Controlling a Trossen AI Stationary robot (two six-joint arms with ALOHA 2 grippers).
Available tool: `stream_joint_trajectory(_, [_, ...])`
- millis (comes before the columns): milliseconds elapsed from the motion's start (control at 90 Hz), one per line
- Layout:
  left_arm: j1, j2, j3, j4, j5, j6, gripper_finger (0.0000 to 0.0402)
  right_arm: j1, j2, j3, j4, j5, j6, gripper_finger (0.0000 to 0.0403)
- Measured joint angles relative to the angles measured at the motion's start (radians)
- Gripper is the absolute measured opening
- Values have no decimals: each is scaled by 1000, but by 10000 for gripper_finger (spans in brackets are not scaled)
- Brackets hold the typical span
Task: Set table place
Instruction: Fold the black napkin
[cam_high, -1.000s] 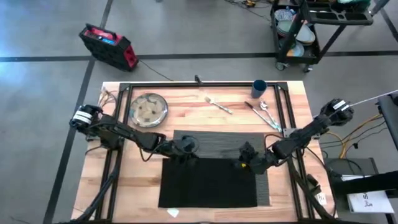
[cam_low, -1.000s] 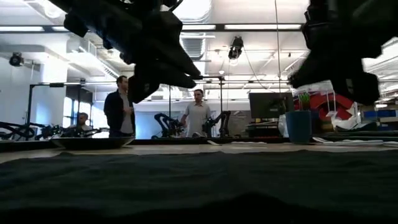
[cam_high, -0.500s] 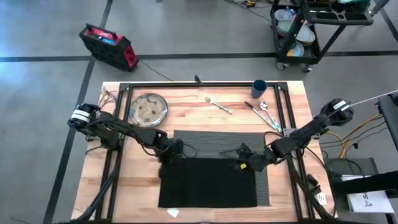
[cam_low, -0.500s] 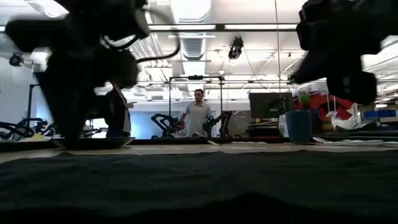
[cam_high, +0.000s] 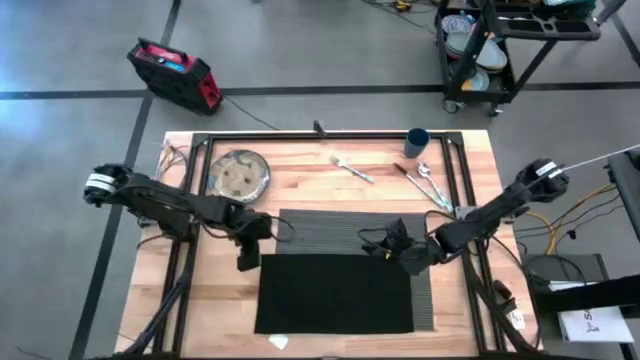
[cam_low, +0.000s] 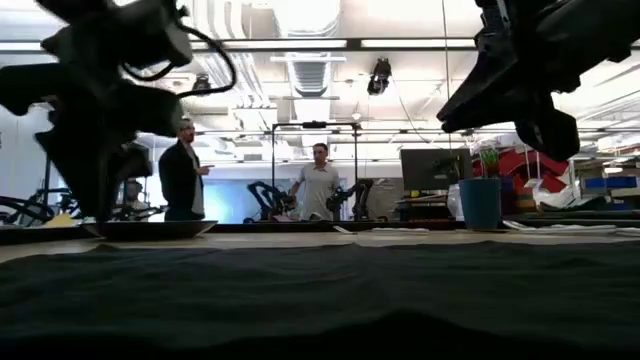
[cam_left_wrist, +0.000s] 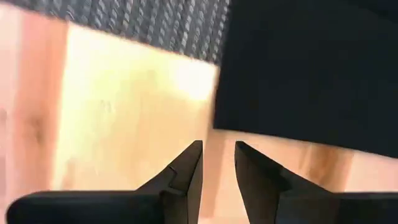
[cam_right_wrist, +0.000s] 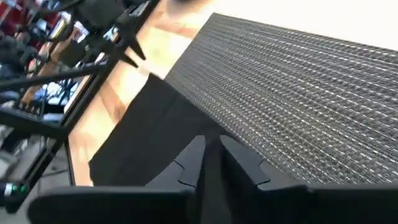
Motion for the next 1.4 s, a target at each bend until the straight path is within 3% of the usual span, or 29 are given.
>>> stream_joint_trajectory(256, [16,-41,-84,196,54,-59,127,-1,0,0,-5,6,-2,117])
stream_joint_trajectory(556, [16,80,-100,254,53,-61,133,0,0,0,-4,6,10,130])
stream_joint_trajectory(933, [15,125,-98,303,158,-79,103,0,0,0,-5,2,8,108])
stream_joint_trajectory(1033, [15,126,-99,307,165,-81,79,0,0,0,-5,3,5,104])
stream_joint_trajectory(1189, [15,126,-99,307,162,-88,11,0,0,0,-7,3,-4,98])
stream_joint_trajectory(1400, [15,124,-92,304,147,-95,1,0,0,0,-8,3,-14,89])
